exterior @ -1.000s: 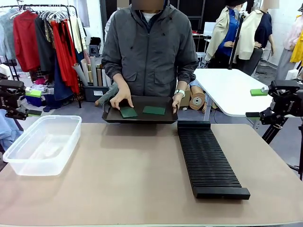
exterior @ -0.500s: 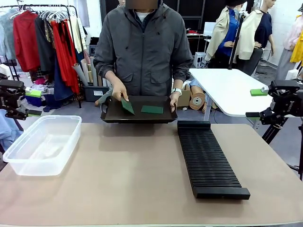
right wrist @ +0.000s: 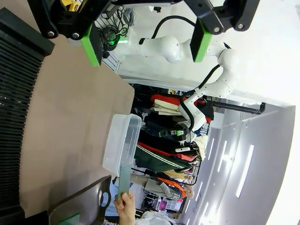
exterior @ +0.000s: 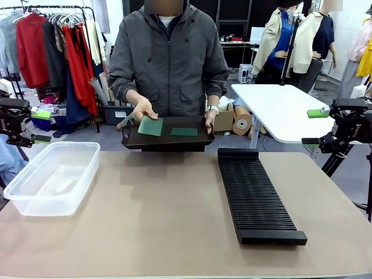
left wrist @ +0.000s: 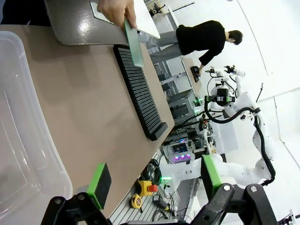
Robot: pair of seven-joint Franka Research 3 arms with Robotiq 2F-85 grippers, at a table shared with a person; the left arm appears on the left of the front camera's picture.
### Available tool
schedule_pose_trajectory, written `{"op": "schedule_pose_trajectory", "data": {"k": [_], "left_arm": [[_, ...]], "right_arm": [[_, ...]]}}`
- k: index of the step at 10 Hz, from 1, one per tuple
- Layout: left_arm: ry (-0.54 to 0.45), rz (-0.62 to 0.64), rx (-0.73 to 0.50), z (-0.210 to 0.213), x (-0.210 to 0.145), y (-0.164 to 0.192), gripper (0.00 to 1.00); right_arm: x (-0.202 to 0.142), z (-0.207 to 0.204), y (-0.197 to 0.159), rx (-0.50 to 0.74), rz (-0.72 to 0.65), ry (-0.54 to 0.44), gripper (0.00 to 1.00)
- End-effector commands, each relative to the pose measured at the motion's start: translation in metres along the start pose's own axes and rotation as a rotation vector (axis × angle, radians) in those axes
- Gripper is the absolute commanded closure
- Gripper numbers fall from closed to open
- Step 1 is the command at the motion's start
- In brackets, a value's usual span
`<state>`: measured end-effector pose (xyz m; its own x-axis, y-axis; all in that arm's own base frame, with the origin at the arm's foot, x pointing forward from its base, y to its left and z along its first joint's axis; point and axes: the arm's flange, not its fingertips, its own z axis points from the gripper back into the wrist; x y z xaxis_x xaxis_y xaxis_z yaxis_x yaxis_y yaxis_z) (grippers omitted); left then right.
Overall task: Sort PCBs into racks and boxes based on the side picked up.
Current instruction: Pick up the Blank PCB handed by the Human.
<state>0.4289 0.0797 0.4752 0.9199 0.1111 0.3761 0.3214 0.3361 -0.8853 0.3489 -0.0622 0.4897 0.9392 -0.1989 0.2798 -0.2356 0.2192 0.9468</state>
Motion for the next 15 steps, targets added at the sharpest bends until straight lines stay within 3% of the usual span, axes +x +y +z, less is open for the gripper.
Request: {"op": "schedule_pose_trajectory", "data": {"k": [1,5,10,15], "left_arm": [[-0.001,0.000,-0.006,0.002,0.000,-0.001,0.00],[0.035,-0.009,-0.071,-0.017,0.031,0.021,0.00],[0.159,0.051,-0.221,-0.069,0.065,0.080,0.00],[0.196,0.140,-0.341,-0.133,0.072,0.122,0.00]], "right_arm": [[0.001,0.000,0.003,0.004,-0.017,-0.006,0.00],[0.001,0.000,0.003,0.004,-0.017,-0.006,0.00],[0.001,0.000,0.003,0.004,-0.017,-0.006,0.00],[0.001,0.000,0.003,0.004,-0.017,-0.006,0.00]]}}
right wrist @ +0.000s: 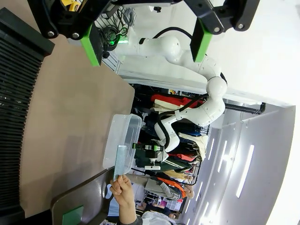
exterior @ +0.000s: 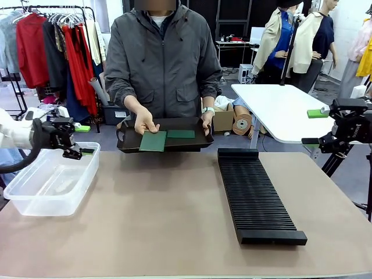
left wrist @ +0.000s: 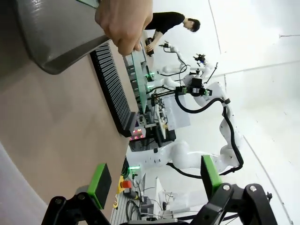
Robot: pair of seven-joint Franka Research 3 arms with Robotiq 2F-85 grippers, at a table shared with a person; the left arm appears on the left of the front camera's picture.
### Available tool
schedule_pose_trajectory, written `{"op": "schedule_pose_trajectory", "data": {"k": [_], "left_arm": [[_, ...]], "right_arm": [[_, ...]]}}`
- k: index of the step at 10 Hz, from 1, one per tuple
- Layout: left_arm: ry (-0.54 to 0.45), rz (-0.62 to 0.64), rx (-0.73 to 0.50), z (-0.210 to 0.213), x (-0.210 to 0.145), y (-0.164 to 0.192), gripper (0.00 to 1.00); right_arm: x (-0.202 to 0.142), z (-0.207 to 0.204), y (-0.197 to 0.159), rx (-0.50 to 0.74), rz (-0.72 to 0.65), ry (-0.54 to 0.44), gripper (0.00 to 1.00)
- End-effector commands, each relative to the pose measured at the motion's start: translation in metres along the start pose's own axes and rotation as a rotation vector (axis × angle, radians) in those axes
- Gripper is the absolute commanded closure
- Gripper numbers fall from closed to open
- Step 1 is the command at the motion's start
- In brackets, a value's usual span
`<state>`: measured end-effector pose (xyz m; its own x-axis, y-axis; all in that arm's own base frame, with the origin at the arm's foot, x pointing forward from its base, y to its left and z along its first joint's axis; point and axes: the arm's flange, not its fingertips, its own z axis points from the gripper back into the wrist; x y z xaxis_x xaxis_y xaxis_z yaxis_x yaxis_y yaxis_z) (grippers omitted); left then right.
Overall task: Sort PCBs into racks and boxes based on the side picked up.
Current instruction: Pick up the Blank PCB handed by the Human.
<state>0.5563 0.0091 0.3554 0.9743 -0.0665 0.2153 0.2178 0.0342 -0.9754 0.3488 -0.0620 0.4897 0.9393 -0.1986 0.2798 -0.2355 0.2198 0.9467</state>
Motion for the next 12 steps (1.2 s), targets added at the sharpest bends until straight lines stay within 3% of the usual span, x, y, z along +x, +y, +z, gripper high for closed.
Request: {"op": "schedule_pose_trajectory", "data": {"k": [1,8,12], "left_arm": [[-0.004,0.007,-0.055,-0.013,0.010,0.004,0.00],[0.072,0.074,-0.106,-0.084,-0.004,0.001,0.00],[-0.065,0.099,-0.099,-0.115,0.004,0.005,0.00]], "right_arm": [[0.001,0.000,0.003,0.005,-0.017,-0.006,0.00],[0.001,0.000,0.003,0.005,-0.017,-0.006,0.00],[0.001,0.000,0.003,0.005,-0.017,-0.006,0.00]]}}
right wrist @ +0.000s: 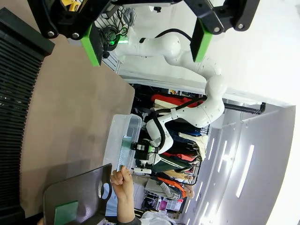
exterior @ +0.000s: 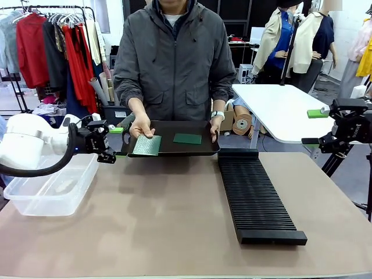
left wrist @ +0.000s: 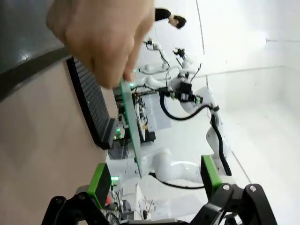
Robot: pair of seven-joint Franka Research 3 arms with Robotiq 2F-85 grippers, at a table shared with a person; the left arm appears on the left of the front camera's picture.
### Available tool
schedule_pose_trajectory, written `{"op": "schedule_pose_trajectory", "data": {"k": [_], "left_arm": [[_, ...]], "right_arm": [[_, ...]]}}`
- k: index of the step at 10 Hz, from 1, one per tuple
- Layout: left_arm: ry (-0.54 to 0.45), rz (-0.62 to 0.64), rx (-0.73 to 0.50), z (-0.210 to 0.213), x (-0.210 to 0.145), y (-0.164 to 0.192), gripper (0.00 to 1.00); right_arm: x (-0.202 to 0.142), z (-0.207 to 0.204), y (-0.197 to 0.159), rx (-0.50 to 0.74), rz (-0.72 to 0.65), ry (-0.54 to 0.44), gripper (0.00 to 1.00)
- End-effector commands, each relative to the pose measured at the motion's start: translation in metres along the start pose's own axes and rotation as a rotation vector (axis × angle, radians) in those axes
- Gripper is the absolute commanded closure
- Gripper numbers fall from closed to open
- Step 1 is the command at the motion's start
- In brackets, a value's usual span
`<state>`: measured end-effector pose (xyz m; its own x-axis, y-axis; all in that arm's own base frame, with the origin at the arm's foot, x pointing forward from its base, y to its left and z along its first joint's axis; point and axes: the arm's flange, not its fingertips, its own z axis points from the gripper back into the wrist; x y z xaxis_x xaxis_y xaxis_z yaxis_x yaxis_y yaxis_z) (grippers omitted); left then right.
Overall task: Sort PCBs into racks and boxes based on the side picked up.
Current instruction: Pick up the Blank PCB handed by the Human.
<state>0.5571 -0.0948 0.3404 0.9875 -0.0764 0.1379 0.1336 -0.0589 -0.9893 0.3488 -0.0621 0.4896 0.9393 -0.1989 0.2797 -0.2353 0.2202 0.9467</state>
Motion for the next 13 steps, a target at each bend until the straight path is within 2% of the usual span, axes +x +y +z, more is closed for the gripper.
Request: {"op": "schedule_pose_trajectory", "data": {"k": [1,7,8,9,13], "left_arm": [[-0.069,0.031,-0.005,-0.020,0.003,-0.003,0.00],[-0.066,0.047,0.072,-0.050,0.003,0.003,0.00],[-0.074,0.048,0.073,-0.050,0.004,0.004,0.09],[-0.086,0.055,0.077,-0.050,0.006,0.006,0.23],[-0.138,0.053,0.122,-0.053,0.014,0.019,0.91]], "right_arm": [[0.001,0.000,0.003,0.005,-0.017,-0.006,0.00],[0.001,0.000,0.003,0.005,-0.017,-0.006,0.00],[0.001,0.000,0.003,0.005,-0.017,-0.006,0.00],[0.001,0.000,0.003,0.005,-0.017,-0.006,0.00],[0.001,0.000,0.003,0.005,-0.017,-0.006,0.00]]}}
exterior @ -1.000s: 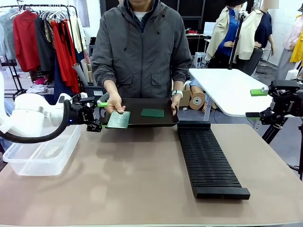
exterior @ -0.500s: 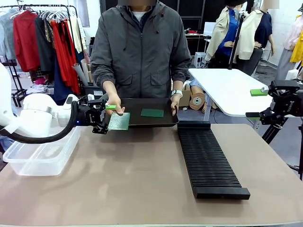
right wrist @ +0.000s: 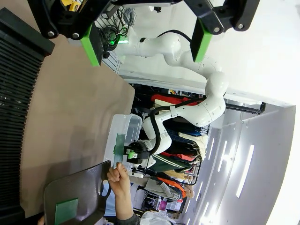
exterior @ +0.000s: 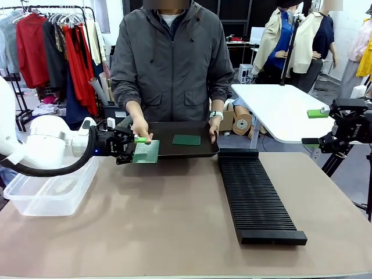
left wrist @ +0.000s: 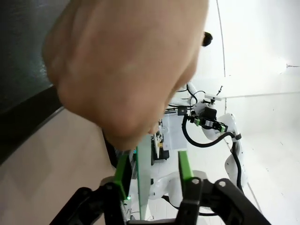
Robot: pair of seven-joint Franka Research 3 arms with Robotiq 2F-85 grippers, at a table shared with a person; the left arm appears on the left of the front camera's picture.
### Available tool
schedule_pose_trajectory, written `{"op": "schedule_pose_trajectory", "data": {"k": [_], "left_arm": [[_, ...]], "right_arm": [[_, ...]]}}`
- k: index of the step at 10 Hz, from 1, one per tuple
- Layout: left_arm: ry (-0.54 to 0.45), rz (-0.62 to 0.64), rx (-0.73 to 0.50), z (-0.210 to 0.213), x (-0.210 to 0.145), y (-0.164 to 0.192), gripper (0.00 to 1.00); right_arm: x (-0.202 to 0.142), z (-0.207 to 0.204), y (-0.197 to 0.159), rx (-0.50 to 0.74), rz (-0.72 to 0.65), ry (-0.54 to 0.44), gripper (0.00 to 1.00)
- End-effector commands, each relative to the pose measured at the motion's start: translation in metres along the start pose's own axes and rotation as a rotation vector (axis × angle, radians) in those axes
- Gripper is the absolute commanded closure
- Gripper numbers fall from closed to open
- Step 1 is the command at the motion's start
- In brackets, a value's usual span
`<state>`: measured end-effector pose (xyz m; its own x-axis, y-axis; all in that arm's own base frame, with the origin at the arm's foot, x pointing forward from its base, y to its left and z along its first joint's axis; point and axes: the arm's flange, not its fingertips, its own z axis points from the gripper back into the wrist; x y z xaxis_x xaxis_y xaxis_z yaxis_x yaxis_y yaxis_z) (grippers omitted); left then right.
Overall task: Sort PCBs into racks and boxes based on the side picked up.
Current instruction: Pick up the Blank PCB handed by the Human.
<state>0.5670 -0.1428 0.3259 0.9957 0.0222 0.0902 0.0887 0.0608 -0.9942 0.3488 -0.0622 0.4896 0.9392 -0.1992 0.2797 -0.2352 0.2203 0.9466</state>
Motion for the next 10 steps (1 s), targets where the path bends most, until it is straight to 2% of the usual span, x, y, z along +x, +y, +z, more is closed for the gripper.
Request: {"op": "schedule_pose_trajectory", "data": {"k": [1,4,6,7,10], "left_arm": [[-0.053,0.009,0.015,-0.0079,0.0056,0.0050,1.00],[-0.068,-0.040,0.035,-0.0094,0.0095,0.0134,1.00],[0.011,-0.098,0.023,-0.0117,0.0065,0.0129,1.00],[-0.040,-0.024,0.046,-0.0035,0.0074,0.0129,1.00],[-0.040,-0.024,0.046,-0.0035,0.0074,0.0129,1.00]], "right_arm": [[0.0008,0.0003,0.0035,0.006,-0.017,-0.006,0.00],[0.0008,0.0003,0.0035,0.006,-0.017,-0.006,0.00],[0.0008,0.0003,0.0035,0.006,-0.017,-0.006,0.00],[0.0008,0.0003,0.0035,0.006,-0.017,-0.006,0.00],[0.0008,0.0003,0.0035,0.006,-0.017,-0.006,0.00]]}}
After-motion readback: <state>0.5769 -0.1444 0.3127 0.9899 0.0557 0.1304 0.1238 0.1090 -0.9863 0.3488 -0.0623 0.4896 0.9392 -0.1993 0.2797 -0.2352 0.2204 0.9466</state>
